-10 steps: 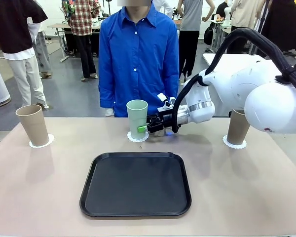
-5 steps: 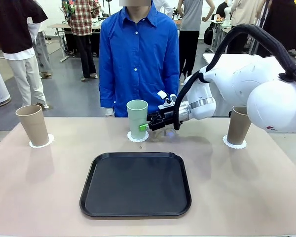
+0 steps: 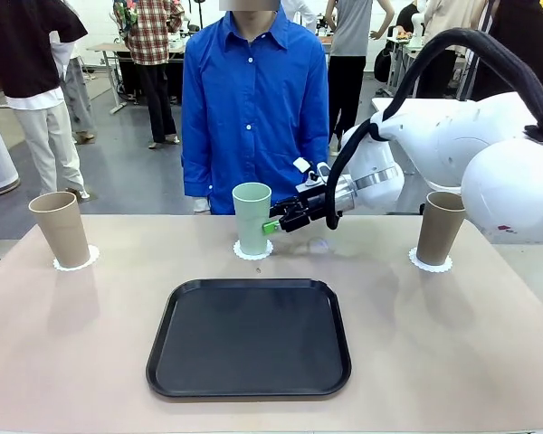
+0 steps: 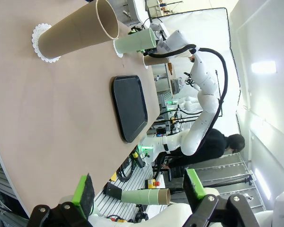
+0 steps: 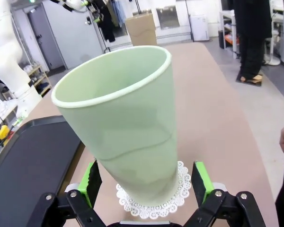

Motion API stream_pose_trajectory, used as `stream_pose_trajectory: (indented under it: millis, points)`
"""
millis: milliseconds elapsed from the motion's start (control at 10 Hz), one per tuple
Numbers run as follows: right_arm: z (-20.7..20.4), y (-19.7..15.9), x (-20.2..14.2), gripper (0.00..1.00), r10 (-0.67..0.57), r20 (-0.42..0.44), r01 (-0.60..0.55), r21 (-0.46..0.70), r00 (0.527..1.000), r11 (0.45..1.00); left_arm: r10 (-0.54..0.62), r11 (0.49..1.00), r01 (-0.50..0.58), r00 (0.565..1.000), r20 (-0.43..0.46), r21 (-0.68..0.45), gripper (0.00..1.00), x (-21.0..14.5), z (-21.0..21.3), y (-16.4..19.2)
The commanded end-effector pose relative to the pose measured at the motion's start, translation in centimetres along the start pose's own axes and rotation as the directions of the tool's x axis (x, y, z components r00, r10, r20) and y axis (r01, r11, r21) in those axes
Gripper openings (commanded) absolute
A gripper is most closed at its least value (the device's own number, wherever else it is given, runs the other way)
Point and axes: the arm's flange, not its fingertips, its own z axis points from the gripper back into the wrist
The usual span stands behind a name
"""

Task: Place coasters on the table and set cups on them.
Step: Take one Reusable plastic cup from the Flat Tray and place it on a coaster set by the human.

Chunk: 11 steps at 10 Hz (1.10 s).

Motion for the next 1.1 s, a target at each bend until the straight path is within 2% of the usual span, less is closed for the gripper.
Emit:
stream_pose_trajectory:
  millis: [0,200,400,600,700,800,1000]
  points:
    - [1.2,1.3,0.9,1.0,-0.033,-0.069,0.03,-0.041,0.997,0.999,0.002,1.0,-0.002,1.0,0.003,0.004,1.0,-0.1,0.0,-0.2]
    - [2.7,2.6,2.1,1.0,-0.052,-0.126,0.04,-0.091,0.991,0.995,0.002,1.0,-0.002,1.0,0.003,0.004,1.0,-0.1,0.0,-0.2]
    - [5.3,5.2,4.6,1.0,-0.207,-0.206,0.155,-0.242,0.957,0.958,0.002,1.0,-0.002,1.0,0.003,0.004,1.0,-0.1,0.0,-0.2]
    - [7.4,8.3,7.3,1.0,-0.4,-0.258,0.29,-0.378,0.879,0.879,0.002,1.0,-0.002,1.0,0.003,0.004,1.0,-0.1,0.0,-0.2]
    - [7.5,10.0,8.9,1.0,-0.493,-0.235,0.345,-0.473,0.838,0.811,0.002,1.0,-0.002,1.0,0.003,0.004,1.0,-0.1,0.0,-0.2]
    - [7.0,11.8,10.9,1.0,-0.548,-0.224,0.37,-0.531,0.806,0.762,0.002,1.0,-0.002,1.0,0.003,0.004,1.0,-0.1,0.0,-0.2]
    - [5.0,15.7,14.6,1.0,-0.628,-0.271,0.37,-0.616,0.729,0.695,0.002,1.0,-0.002,1.0,0.003,0.004,1.0,-0.1,0.0,-0.2]
